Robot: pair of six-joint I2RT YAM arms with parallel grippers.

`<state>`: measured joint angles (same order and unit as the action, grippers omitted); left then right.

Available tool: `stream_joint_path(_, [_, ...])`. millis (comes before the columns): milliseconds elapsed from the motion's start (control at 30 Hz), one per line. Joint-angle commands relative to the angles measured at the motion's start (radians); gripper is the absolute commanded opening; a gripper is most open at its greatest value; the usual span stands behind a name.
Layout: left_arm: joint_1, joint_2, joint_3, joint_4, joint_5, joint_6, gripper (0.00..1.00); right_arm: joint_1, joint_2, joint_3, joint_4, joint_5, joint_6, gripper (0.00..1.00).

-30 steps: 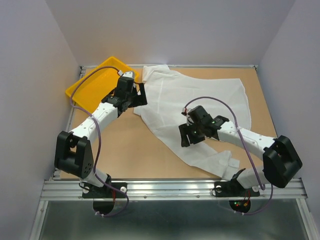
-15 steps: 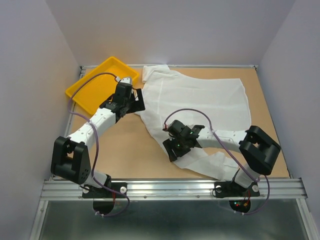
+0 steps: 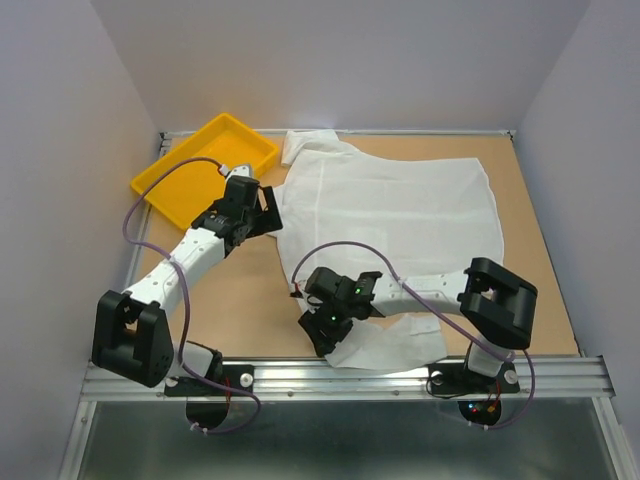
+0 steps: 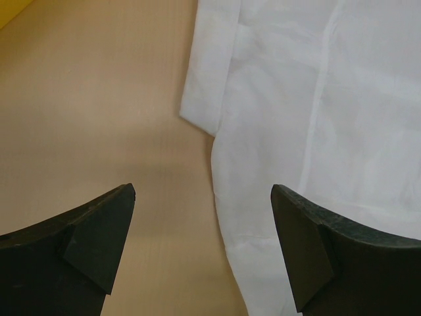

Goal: Fold and stack the long sleeve shirts
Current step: Flatten the shirt out

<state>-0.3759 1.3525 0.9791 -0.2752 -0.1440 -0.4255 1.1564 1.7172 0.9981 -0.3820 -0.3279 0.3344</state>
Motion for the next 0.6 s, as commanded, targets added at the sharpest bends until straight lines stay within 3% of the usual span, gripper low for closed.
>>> stream_joint_path(0, [0.006,-0.068,-0.007,-0.061,-0.06,-0.051,0.97,0.045,-0.031,0.002,-0.031,-0.08,-0.018,0.56])
stream_joint_path(133, [0.005,-0.105,-0.031,-0.067,-0.017,-0.081,0.97,0.062,-0.099,0.048,-0.029,-0.08,-0.003,0.6])
stream_joint_path(300, [0.0,-0.11,-0.054,-0.035,0.044,-0.111,0.97,0.017,-0.223,0.085,-0.05,0.096,0.044,0.65])
stream_joint_path(467, [-0.038,-0.056,-0.03,0.019,0.11,-0.075,0.97,-0.225,-0.318,0.06,-0.147,0.272,0.138,0.63])
stream_joint_path(567, [-0.058,0.022,0.006,0.039,0.138,-0.038,0.97,-0.436,-0.35,0.05,-0.176,0.355,0.156,0.63])
